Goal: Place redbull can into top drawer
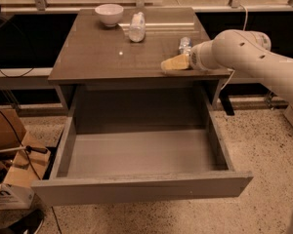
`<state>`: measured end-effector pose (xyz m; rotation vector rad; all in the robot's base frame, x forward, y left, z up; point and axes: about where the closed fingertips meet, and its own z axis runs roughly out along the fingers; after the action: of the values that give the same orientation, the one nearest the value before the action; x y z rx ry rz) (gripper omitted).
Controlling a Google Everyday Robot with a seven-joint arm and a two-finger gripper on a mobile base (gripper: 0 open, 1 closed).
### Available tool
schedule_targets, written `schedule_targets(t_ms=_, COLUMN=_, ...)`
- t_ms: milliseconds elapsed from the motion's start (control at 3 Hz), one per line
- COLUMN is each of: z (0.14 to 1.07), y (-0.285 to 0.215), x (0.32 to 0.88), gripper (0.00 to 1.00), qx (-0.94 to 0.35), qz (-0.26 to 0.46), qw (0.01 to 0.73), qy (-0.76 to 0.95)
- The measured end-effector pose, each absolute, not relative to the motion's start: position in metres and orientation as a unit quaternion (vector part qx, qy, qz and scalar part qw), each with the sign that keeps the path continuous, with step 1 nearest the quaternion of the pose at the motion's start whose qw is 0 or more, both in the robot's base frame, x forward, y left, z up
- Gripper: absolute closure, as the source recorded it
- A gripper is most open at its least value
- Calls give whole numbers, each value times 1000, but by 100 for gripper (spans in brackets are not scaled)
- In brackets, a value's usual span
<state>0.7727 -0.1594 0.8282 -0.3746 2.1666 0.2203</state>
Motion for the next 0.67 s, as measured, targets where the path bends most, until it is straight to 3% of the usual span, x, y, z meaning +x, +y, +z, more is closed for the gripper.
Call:
schedule_targets(t_ms=333, z=825, y=-172, x=796, gripper=16, qx=-136, qz=81, qw=457, qy=875)
schedule_targets(t_ms=667, z=829, y=-175, x=803, gripper=39, qx=-146, qz=58, qw=453, qy=878)
